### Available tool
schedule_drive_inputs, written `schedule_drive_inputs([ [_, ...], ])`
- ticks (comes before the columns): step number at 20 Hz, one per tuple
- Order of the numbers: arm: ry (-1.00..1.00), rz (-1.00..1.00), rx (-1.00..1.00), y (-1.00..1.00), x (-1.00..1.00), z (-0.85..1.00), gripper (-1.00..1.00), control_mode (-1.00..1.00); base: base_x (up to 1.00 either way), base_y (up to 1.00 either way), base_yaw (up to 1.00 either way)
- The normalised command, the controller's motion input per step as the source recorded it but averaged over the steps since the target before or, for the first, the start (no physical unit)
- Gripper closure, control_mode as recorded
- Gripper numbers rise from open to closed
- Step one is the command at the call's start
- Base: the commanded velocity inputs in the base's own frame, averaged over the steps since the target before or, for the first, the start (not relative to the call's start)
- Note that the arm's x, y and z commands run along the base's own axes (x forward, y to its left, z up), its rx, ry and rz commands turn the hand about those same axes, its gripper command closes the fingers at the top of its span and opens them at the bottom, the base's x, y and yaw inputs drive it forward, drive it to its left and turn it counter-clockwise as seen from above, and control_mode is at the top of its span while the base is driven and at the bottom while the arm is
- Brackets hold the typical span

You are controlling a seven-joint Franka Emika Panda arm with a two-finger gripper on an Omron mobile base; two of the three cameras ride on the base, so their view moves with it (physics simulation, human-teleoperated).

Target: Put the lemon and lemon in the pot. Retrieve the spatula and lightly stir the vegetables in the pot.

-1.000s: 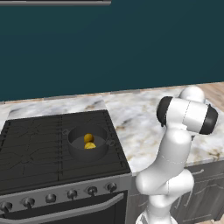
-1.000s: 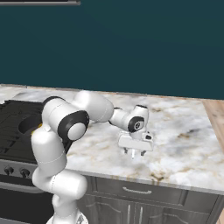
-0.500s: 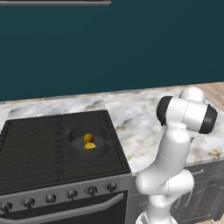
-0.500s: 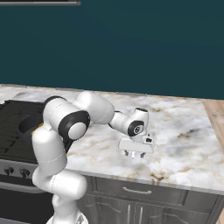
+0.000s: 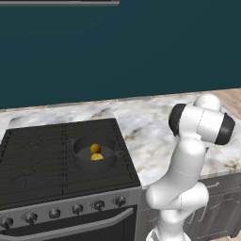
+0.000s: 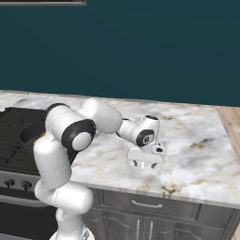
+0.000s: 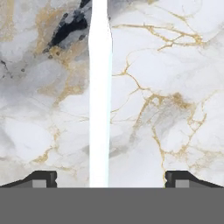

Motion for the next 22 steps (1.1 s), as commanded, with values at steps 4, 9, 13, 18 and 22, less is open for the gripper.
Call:
schedule_drive_inputs([
  [4, -0.07, 0.0, 0.0, 0.0, 0.0, -0.04, -1.0, -1.0, 0.0, 0.0, 0.0],
  [9, -0.01, 0.0, 0.0, 0.0, 0.0, -0.13, -1.0, -1.0, 0.0, 0.0, 0.0],
  [13, 0.0, 0.0, 0.0, 0.04, 0.0, -0.06, -1.0, -1.0, 0.0, 0.0, 0.0],
  [18, 0.0, -0.01, 0.0, 0.02, 0.0, 0.0, -1.0, -1.0, 0.0, 0.0, 0.0],
  [22, 0.01, -0.02, 0.0, 0.02, 0.0, 0.0, 1.0, -1.0, 0.0, 0.0, 0.0],
])
